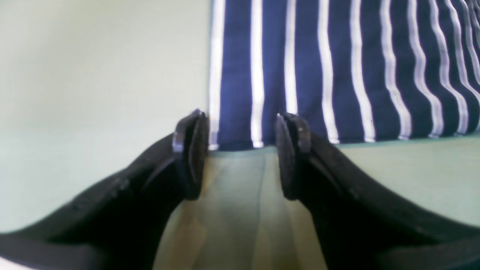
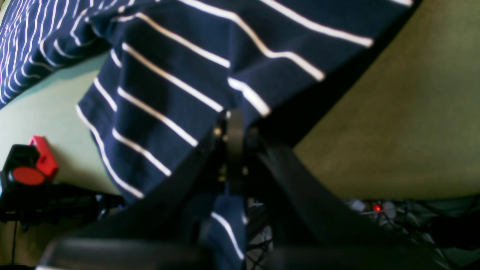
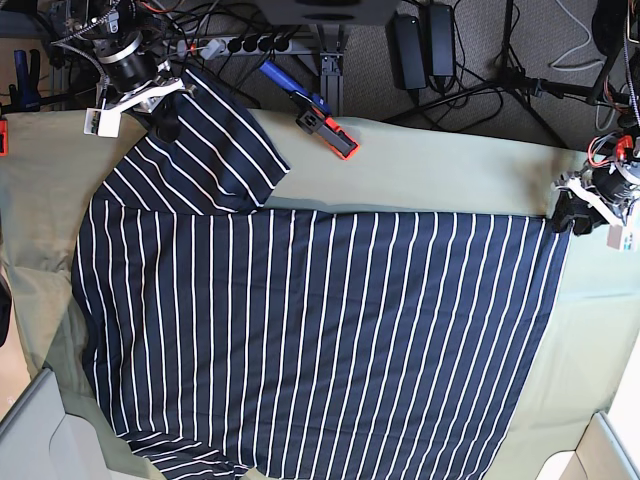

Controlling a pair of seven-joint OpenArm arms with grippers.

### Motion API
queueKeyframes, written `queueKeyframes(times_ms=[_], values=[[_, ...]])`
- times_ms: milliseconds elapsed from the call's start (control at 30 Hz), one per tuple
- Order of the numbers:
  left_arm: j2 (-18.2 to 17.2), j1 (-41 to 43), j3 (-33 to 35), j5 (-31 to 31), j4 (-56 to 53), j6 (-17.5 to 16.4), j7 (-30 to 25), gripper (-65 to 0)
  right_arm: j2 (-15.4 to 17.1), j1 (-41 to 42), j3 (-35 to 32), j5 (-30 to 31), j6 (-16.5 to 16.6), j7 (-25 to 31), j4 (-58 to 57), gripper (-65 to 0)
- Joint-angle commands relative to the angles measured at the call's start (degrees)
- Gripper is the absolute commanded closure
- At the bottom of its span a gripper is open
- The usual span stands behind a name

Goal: Fold the T-shirt properly
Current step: 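Lower the left gripper onto the shirt's hem corner and grasp it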

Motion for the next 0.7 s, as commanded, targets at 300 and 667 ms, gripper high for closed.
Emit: queueKeyframes(times_ms=[300, 667], values=[[-1.1, -0.6, -0.6, -3.0, 1.6, -6.3, -0.5, -33.1, 0.3, -0.4, 0.2, 0.1, 0.0, 1.1, 1.0, 0.0], [-0.3, -4.3, 0.1, -3.3, 1.4, -6.0, -0.7, -32.7, 0.1, -0.5, 0.2, 0.1, 0.0, 1.1, 1.0, 0.0]])
